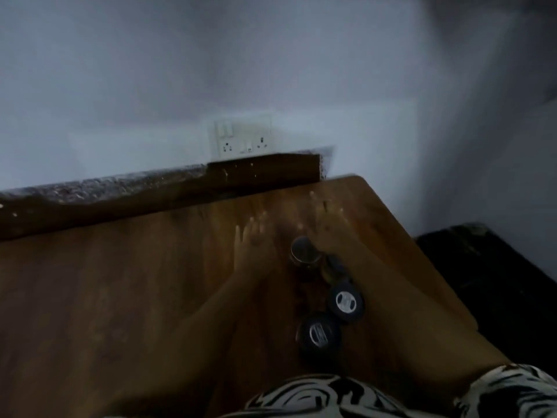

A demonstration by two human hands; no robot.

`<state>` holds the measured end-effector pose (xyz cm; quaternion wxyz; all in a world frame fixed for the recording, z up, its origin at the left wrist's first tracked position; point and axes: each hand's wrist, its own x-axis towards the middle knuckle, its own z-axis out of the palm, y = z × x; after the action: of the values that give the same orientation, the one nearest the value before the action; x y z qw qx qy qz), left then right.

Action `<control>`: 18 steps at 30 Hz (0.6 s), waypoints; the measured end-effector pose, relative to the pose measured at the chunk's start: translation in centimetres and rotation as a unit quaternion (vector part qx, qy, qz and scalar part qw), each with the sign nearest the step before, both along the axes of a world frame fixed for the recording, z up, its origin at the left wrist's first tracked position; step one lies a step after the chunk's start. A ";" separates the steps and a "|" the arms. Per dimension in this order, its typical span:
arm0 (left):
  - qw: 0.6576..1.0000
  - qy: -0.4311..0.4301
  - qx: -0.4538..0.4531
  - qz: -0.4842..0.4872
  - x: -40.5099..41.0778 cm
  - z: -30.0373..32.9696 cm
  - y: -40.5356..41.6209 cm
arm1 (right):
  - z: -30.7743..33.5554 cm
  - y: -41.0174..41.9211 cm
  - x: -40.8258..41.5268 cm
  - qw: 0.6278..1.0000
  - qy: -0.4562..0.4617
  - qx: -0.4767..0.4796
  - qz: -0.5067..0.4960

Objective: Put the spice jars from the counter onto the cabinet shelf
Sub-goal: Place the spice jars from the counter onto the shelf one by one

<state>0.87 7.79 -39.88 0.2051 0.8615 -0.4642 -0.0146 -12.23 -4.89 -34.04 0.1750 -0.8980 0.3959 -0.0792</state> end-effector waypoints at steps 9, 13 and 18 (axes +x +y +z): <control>0.990 0.096 0.104 -0.002 -2.0 -6.1 1.7 | -8.2 -0.2 0.7 0.988 0.138 -0.014 0.068; 0.985 0.134 0.108 -0.020 -2.3 -5.6 1.5 | -8.8 -0.4 1.5 0.993 0.098 -0.043 0.050; 0.960 0.266 0.085 -0.014 -1.9 -5.8 1.9 | -5.5 0.0 2.5 0.997 -0.059 0.051 0.011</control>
<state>-1.06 9.65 -45.65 0.2473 0.8341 -0.4018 -0.2857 -9.70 -4.86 -39.53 0.2448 -0.8857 0.3787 -0.1102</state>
